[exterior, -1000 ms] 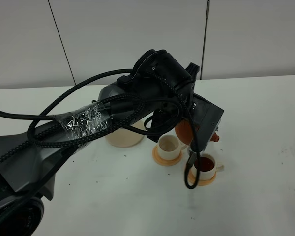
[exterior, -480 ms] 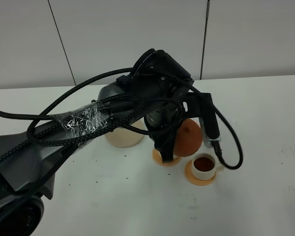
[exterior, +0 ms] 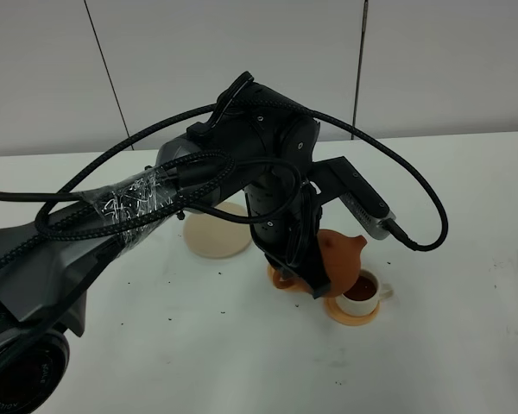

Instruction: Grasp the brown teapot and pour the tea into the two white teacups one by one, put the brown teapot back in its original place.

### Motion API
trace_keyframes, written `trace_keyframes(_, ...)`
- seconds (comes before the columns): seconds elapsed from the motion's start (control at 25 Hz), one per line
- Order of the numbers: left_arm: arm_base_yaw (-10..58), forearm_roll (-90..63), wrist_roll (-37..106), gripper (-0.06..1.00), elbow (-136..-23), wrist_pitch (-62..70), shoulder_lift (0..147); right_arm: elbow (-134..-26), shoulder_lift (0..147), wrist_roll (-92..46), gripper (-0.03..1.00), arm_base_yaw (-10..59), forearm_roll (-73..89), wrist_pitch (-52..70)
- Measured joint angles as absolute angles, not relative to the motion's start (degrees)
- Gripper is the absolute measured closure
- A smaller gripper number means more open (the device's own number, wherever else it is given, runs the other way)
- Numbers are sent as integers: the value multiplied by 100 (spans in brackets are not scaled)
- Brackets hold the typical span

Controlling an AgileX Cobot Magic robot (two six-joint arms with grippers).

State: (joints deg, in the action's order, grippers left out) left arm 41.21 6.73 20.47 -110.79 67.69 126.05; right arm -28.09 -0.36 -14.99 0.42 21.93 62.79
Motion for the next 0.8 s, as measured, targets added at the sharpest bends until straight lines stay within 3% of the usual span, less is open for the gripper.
trace_keyframes(0.24,4121,646,1965,78,-10610,6544,12509,-2809,-36,-1499,72,42,2193,6279)
trace_keyframes(0.8,3942,601,1699,78,-7879,4437,11142,-2809,-36,-1499,72,42,2193,6279)
